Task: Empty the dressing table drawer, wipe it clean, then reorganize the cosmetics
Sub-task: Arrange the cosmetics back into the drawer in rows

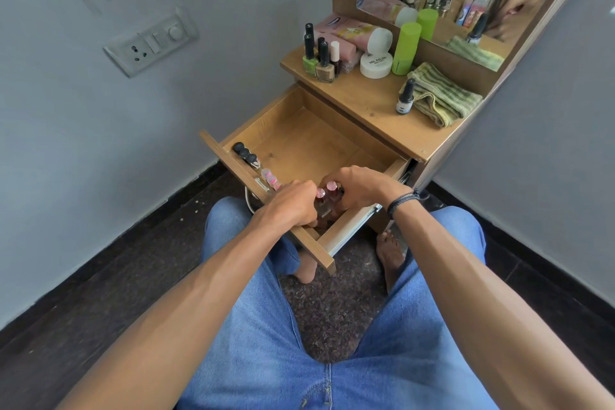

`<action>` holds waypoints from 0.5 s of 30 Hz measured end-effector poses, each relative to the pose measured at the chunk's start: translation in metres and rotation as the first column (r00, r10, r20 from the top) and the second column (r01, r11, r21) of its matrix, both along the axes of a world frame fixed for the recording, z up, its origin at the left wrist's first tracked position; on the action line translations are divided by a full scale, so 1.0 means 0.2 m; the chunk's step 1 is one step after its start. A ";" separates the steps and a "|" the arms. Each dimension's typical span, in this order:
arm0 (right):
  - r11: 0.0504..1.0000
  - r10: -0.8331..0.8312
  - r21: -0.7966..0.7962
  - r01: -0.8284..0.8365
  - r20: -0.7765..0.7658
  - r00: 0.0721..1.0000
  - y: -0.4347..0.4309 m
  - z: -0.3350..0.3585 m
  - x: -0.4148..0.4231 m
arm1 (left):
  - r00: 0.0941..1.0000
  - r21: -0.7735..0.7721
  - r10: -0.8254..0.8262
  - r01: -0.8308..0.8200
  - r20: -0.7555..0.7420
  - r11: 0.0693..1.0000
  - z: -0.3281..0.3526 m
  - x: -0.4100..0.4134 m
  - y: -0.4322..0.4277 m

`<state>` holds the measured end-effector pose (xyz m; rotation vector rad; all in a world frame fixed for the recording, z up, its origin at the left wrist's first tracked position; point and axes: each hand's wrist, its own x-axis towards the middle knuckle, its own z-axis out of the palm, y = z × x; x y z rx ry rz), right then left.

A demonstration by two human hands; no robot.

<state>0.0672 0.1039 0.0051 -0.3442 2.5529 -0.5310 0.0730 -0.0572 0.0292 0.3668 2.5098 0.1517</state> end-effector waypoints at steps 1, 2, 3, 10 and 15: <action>1.000 0.003 0.002 -0.003 -0.002 1.000 0.00 0.00 0.00 | 1.000 -0.014 0.004 -0.004 0.010 1.000 0.00 0.00 0.01; 1.000 0.006 0.002 -0.006 -0.005 1.000 0.00 0.00 0.00 | 1.000 -0.022 0.007 -0.006 0.018 1.000 0.01 0.00 0.01; 1.000 0.006 0.003 -0.006 -0.008 1.000 0.00 0.00 0.01 | 1.000 -0.027 0.010 -0.009 0.024 1.000 0.01 0.00 0.01; 1.000 0.006 -0.005 -0.006 -0.003 1.000 0.00 0.00 0.00 | 0.994 0.051 0.104 -0.105 0.028 0.993 0.01 -0.03 0.00; 1.000 0.011 -0.003 -0.010 0.026 1.000 0.03 0.02 -0.02 | 0.995 0.051 0.100 -0.100 0.015 0.994 -0.01 -0.03 0.03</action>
